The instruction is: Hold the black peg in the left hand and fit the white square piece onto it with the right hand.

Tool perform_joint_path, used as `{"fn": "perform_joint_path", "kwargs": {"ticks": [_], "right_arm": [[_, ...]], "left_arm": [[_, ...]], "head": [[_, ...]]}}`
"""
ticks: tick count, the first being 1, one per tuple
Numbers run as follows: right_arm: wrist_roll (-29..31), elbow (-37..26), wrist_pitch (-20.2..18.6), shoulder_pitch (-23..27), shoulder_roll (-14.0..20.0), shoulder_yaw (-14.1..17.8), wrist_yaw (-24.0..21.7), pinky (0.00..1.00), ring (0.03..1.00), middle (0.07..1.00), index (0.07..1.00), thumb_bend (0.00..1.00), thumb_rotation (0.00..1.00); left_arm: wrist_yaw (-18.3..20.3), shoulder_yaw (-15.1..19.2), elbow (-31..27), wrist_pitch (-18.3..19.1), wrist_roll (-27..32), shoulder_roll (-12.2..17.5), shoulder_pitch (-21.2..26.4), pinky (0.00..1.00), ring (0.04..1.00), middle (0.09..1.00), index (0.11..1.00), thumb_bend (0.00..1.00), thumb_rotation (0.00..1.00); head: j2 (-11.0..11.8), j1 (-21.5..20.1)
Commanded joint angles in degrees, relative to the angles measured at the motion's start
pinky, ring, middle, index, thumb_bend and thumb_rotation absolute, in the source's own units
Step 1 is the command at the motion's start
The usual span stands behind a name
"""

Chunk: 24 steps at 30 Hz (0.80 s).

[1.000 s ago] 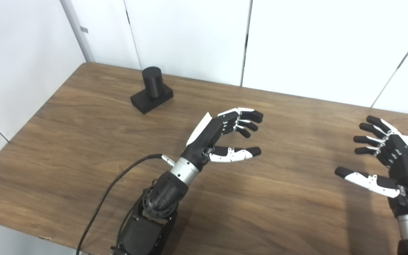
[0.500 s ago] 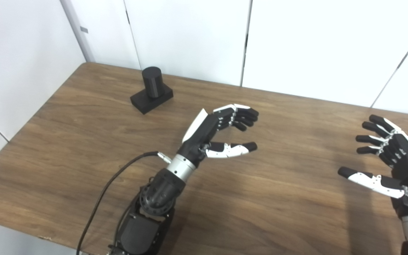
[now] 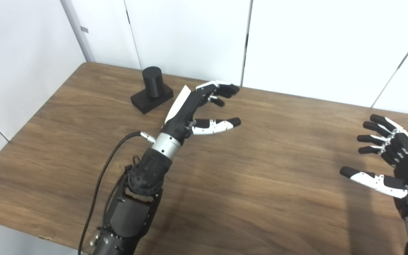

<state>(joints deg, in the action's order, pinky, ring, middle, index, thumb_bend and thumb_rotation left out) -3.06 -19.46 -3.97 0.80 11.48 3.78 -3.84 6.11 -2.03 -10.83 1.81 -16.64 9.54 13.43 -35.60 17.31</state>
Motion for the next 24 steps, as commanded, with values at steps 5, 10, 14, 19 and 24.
{"fn": "perform_joint_path", "kwargs": {"ticks": [5, 10, 14, 19, 24], "right_arm": [[0.75, -2.4, 0.29, 1.62, 0.73, 0.69, -0.17, 0.58, 0.689, 0.792, 0.809, 0.53, 0.0], [0.33, -2.23, 0.69, 1.58, 0.77, 0.69, 0.0, 0.58, 0.686, 0.788, 0.805, 0.53, 0.0], [-0.01, -1.98, 1.15, 1.52, 0.92, 0.72, 0.05, 0.57, 0.686, 0.789, 0.807, 0.53, 0.0], [0.39, -1.75, 1.54, 1.46, 0.96, 0.73, -0.1, 0.56, 0.684, 0.793, 0.811, 0.52, 0.0], [0.48, -1.77, 1.23, 1.55, 0.75, 0.68, -0.02, 0.57, 0.686, 0.797, 0.814, 0.52, 0.0]], "left_arm": [[-3.99, 3.23, -2.48, 1.59, -1.75, 0.56, 4.31, 0.7, 0.833, 0.806, 0.715, 0.73, 0.19], [-5.15, 4.65, -0.05, 2.09, -3.02, 2.65, 6.31, 0.78, 0.869, 0.843, 0.752, 0.74, 0.28], [-5.98, 6.28, 2.51, 0.52, -1.9, 4.14, 8.14, 0.79, 0.872, 0.848, 0.756, 0.76, 0.29], [-7.35, 6.87, 4.83, -0.02, -3.57, 6.18, 9.79, 0.79, 0.867, 0.836, 0.747, 0.79, 0.35], [-10.77, 7.75, 7.36, 0.62, -5.74, 7.37, 11.18, 0.86, 0.89, 0.834, 0.74, 0.81, 0.33]], "head": [[0.22, -0.01], [0.41, -0.06], [0.4, -0.04], [0.48, -0.02], [0.5, 0.09]]}}
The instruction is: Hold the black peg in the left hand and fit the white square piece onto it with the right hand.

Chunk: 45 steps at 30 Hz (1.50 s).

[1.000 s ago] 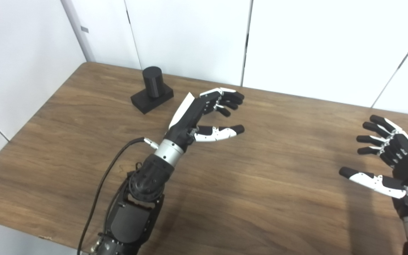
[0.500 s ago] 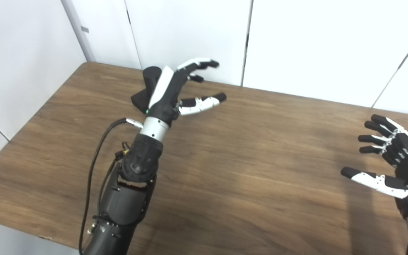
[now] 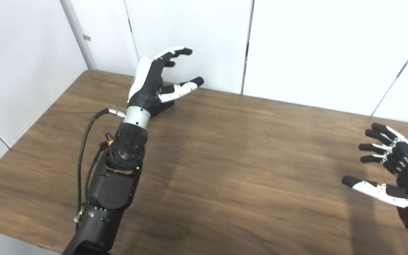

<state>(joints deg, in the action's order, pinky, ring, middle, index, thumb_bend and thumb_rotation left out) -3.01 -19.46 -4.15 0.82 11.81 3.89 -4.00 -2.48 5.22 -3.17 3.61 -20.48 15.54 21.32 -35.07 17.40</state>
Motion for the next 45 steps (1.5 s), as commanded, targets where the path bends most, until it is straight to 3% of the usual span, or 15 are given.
{"fn": "perform_joint_path", "kwargs": {"ticks": [1, 4, 9, 15, 21, 28, 31, 38, 41, 45], "right_arm": [[0.22, -1.73, 1.44, 1.55, 0.44, 0.53, 0.17, 0.56, 0.682, 0.793, 0.813, 0.52, 0.0], [-0.1, -1.83, 1.02, 1.54, 0.36, 0.47, 0.28, 0.56, 0.686, 0.792, 0.811, 0.52, 0.0], [-0.17, -1.92, 1.02, 1.58, 0.37, 0.43, 0.26, 0.57, 0.689, 0.796, 0.812, 0.52, 0.0], [0.37, -1.86, 1.2, 1.59, 0.33, 0.56, 0.13, 0.59, 0.692, 0.798, 0.816, 0.52, 0.0], [0.29, -1.17, 2.26, 1.62, 0.27, 0.54, 0.3, 0.56, 0.678, 0.789, 0.815, 0.52, 0.0], [0.15, -1.93, 0.93, 1.39, 0.22, 0.65, 0.36, 0.58, 0.685, 0.797, 0.812, 0.52, 0.0], [-0.03, -2.11, 0.7, 1.48, 0.28, 0.69, 0.4, 0.6, 0.687, 0.798, 0.808, 0.52, 0.0], [0.0, -2.01, 1.09, 1.55, 0.19, 0.87, 0.53, 0.58, 0.679, 0.792, 0.807, 0.53, 0.0], [-0.12, -2.3, 0.68, 1.49, 0.18, 0.85, 0.49, 0.59, 0.683, 0.794, 0.81, 0.52, 0.0], [-0.04, -2.44, 0.41, 1.58, 0.38, 0.83, 0.28, 0.6, 0.695, 0.803, 0.816, 0.51, 0.0]], "left_arm": [[-3.0, 0.46, -0.12, -0.2, -3.35, 1.58, 3.47, 0.87, 0.896, 0.838, 0.743, 0.82, 0.34], [-4.92, 0.73, 0.38, 1.78, -6.09, 1.88, 3.88, 0.85, 0.922, 0.864, 0.758, 0.8, 0.35], [-7.65, 1.67, 3.28, 0.95, -6.73, 2.7, 4.92, 0.94, 0.974, 0.904, 0.775, 0.78, 0.36], [-10.01, 1.92, 6.41, 1.54, -7.39, 4.31, 6.51, 0.88, 0.978, 0.921, 0.776, 0.78, 0.37], [-11.69, 2.03, 9.14, 3.22, -7.96, 5.12, 7.4, 0.86, 0.983, 0.933, 0.78, 0.82, 0.34], [-13.77, 1.22, 12.36, 6.46, -10.66, 5.36, 8.1, 0.84, 0.999, 0.973, 0.86, 0.94, 0.41], [-12.54, -0.01, 12.72, 10.0, -12.41, 5.99, 8.42, 0.81, 1.0, 0.996, 0.883, 0.98, 0.42], [-9.93, -2.45, 13.38, 17.27, -14.09, 7.27, 9.06, 0.94, 1.0, 1.0, 0.952, 1.0, 0.4], [-7.2, -4.4, 14.03, 21.47, -15.72, 8.56, 9.46, 0.97, 1.0, 1.0, 0.974, 1.0, 0.45], [-4.06, -6.09, 15.68, 23.26, -17.39, 9.8, 9.74, 0.96, 1.0, 1.0, 0.992, 1.0, 0.49]], "head": [[-0.03, 0.0], [0.07, -0.01], [0.14, 0.01], [0.18, 0.12], [0.07, -0.06], [0.11, -0.12], [0.23, -0.29], [0.29, -0.12], [0.21, -0.07], [0.06, -0.17]]}}
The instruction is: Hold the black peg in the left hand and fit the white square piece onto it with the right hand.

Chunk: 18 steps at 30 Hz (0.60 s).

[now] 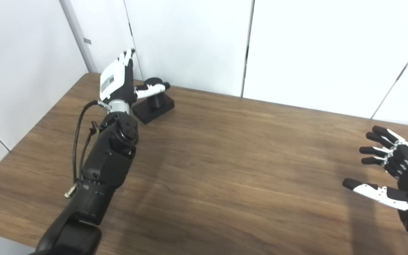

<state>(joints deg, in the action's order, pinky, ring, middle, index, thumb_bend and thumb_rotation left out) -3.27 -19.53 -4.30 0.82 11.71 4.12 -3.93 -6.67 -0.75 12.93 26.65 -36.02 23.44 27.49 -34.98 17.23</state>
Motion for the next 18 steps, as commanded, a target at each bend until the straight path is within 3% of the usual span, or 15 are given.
{"fn": "perform_joint_path", "kwargs": {"ticks": [1, 13, 18], "right_arm": [[0.29, -2.28, 0.65, 1.62, 0.55, 0.62, 0.15, 0.6, 0.696, 0.804, 0.817, 0.51, 0.0], [-0.02, -2.81, 0.37, 1.72, 1.41, 0.83, -0.03, 0.58, 0.676, 0.789, 0.811, 0.52, 0.0], [-0.06, -3.01, 0.69, 1.7, 1.75, 0.84, -0.17, 0.58, 0.673, 0.787, 0.811, 0.52, 0.0]], "left_arm": [[0.82, -0.06, -0.16, 0.24, -2.55, 1.88, 3.54, 0.95, 1.0, 1.0, 0.988, 1.0, 0.51], [1.75, 0.34, 6.77, 0.26, -5.93, 1.97, 4.72, 0.93, 1.0, 1.0, 0.956, 1.0, 0.57], [2.92, 0.57, 8.56, 0.24, -6.35, 1.79, 4.79, 0.99, 1.0, 1.0, 0.944, 1.0, 0.56]], "head": [[-0.08, -0.05], [-0.36, -0.45], [-0.62, -0.62]]}}
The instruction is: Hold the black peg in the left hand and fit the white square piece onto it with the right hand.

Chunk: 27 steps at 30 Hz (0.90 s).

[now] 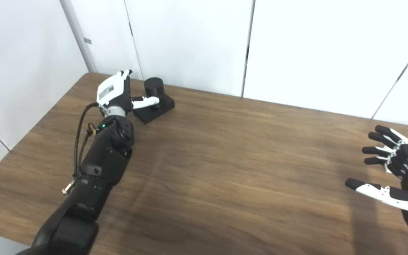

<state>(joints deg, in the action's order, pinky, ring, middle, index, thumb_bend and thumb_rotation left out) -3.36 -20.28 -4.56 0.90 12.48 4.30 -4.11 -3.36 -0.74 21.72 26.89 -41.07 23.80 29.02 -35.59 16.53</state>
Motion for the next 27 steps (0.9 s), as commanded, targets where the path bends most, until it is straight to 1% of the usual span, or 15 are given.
{"fn": "perform_joint_path", "kwargs": {"ticks": [1, 5, 9, 12, 14, 18, 22, 27], "right_arm": [[-0.15, -2.39, 0.88, 1.58, 0.94, 0.66, 0.08, 0.58, 0.672, 0.787, 0.811, 0.52, 0.0], [-0.41, -2.97, 0.06, 1.45, 0.82, 0.71, 0.21, 0.57, 0.673, 0.786, 0.81, 0.51, 0.0], [-0.53, -3.42, -0.5, 1.16, 0.76, 0.84, 0.29, 0.58, 0.675, 0.785, 0.807, 0.52, 0.0], [-0.8, -3.63, -0.61, 1.02, 0.89, 0.85, 0.22, 0.58, 0.676, 0.788, 0.812, 0.51, 0.0], [-0.71, -3.79, -1.22, 1.07, 0.73, 0.85, 0.22, 0.58, 0.683, 0.793, 0.816, 0.5, 0.0], [-0.56, -3.69, -1.07, 1.12, 0.68, 0.79, 0.17, 0.6, 0.685, 0.792, 0.811, 0.51, 0.0], [-0.84, -3.87, -1.11, 1.13, 0.59, 0.7, 0.26, 0.61, 0.687, 0.794, 0.812, 0.5, 0.0], [-0.56, -4.49, -2.05, 0.89, 0.33, 0.85, 0.35, 0.59, 0.689, 0.796, 0.815, 0.5, 0.0]], "left_arm": [[-0.24, 0.42, 0.28, 0.01, -1.15, 1.5, 3.24, 0.99, 1.0, 1.0, 0.941, 1.0, 0.55], [0.12, -0.32, 2.38, 0.01, -0.67, 1.78, 3.06, 1.0, 1.0, 1.0, 0.926, 1.0, 0.56], [3.16, -1.0, 2.15, 0.02, -0.24, 1.81, 2.32, 1.0, 1.0, 1.0, 0.91, 1.0, 0.54], [4.28, -1.92, 1.73, 0.01, -0.61, 1.9, 1.81, 0.99, 1.0, 1.0, 0.873, 1.0, 0.53], [4.52, -2.27, 1.32, 0.01, -0.32, 1.74, 1.57, 0.99, 1.0, 1.0, 0.845, 1.0, 0.53], [5.25, -2.76, -0.23, -0.02, 0.83, 1.51, 0.96, 0.99, 1.0, 1.0, 0.802, 1.0, 0.51], [6.34, -2.67, -0.57, 0.01, 1.05, 1.33, 0.68, 1.0, 1.0, 1.0, 0.788, 1.0, 0.5], [5.64, -3.03, -0.19, -0.07, 1.65, 1.24, 0.56, 1.0, 1.0, 1.0, 0.761, 1.0, 0.47]], "head": [[-0.06, 0.02], [-0.09, -0.01], [-0.15, -0.04], [-0.43, -0.12], [-0.43, -0.12], [-0.75, 0.01], [-1.0, -0.29], [-1.08, -0.47]]}}
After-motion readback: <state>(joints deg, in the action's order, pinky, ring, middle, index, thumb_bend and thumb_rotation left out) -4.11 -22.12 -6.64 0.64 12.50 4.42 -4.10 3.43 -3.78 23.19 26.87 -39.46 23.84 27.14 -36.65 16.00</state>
